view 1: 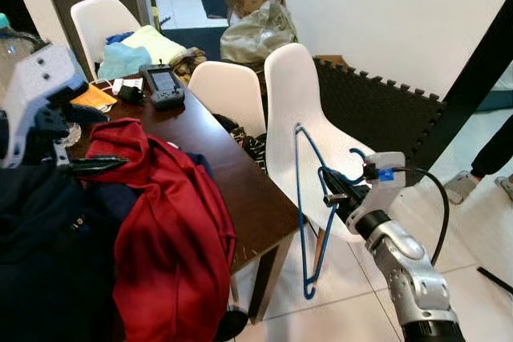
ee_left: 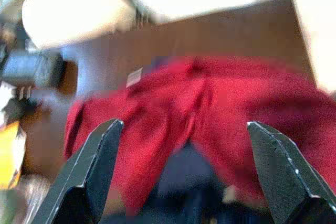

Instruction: Hang hanger

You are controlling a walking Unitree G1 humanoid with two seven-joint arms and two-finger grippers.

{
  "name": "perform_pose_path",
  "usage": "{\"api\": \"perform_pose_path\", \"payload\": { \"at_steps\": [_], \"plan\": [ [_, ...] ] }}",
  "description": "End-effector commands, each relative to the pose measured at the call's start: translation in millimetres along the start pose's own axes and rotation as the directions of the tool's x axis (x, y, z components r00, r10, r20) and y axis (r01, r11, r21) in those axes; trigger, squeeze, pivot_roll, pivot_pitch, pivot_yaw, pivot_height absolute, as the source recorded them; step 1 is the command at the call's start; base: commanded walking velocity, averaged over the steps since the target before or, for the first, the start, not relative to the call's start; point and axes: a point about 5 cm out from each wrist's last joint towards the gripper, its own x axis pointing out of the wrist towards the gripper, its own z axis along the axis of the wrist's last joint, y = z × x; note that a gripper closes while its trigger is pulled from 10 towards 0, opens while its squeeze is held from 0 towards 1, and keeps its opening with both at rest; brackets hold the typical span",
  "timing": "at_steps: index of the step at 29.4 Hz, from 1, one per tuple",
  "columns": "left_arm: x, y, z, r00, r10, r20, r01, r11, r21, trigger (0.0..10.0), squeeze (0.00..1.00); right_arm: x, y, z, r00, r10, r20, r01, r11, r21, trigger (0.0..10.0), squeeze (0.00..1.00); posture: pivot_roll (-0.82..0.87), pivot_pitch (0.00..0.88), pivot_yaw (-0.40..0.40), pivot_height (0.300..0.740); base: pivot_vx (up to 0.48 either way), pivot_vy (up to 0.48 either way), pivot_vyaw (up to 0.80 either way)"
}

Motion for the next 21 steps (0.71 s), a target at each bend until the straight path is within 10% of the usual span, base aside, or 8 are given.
{"api": "perform_pose_path", "payload": {
  "at_steps": [1, 2, 6, 9, 10, 14, 21],
  "plan": [
    [-4.8, 2.8, -11.6, 0.994, 0.02, -0.105, -0.02, 1.0, -0.001, 10.0, 1.0, 1.6, -0.1, 0.1, 1.0, 0.006, 0.006, -0.006, 1.0, 0.014, 10.0, 0.0, 0.12, 0.069, -0.033, 0.74, 0.0, 0.0, 0.0],
    [-7.6, 5.2, -14.8, 0.992, 0.038, -0.117, -0.039, 0.999, -0.004, 10.0, 1.0, 2.0, -0.3, 0.3, 1.0, 0.006, 0.007, -0.006, 1.0, 0.015, 10.0, 0.0, 0.12, 0.068, -0.033, 0.74, 0.0, 0.0, 0.0],
    [-12.9, 12.2, 33.0, 0.935, 0.081, 0.346, -0.07, 0.997, -0.044, 10.0, 1.0, 3.4, -1.8, 2.4, 1.0, 0.008, 0.021, -0.008, 0.999, 0.038, 10.0, 0.0, 0.13, 0.068, -0.035, 0.74, 0.0, 0.0, 0.0],
    [-13.3, 12.8, 38.4, 0.913, 0.089, 0.397, -0.073, 0.996, -0.056, 10.0, 1.0, 3.6, -1.7, 2.8, 1.0, 0.009, 0.024, -0.01, 0.999, 0.042, 10.0, 0.0, 0.13, 0.068, -0.035, 0.74, 0.0, 0.0, 0.0],
    [-7.6, 14.5, 42.2, 0.879, 0.141, 0.455, -0.102, 0.989, -0.109, 10.0, 0.0, 4.5, -1.1, 4.1, 0.999, 0.015, 0.029, -0.016, 0.999, 0.041, 10.0, 0.0, 0.13, 0.065, -0.028, 0.74, 0.0, 0.0, 0.0],
    [29.5, 16.7, 36.2, 0.79, 0.37, 0.489, -0.205, 0.911, -0.358, 10.0, 0.0, 5.6, -0.1, 10.9, 0.998, 0.028, 0.064, -0.03, 0.999, 0.037, 10.0, 0.0, 0.14, 0.064, -0.031, 0.74, 0.0, 0.0, 0.47],
    [70.1, -5.5, 33.9, 0.743, 0.497, 0.449, -0.231, 0.819, -0.525, 10.0, 0.0, 6.4, 1.2, 15.0, 0.996, 0.05, 0.078, -0.052, 0.998, 0.027, 10.0, 0.0, 0.14, 0.065, -0.038, 0.74, 0.0, 0.0, 0.8]
  ]
}}
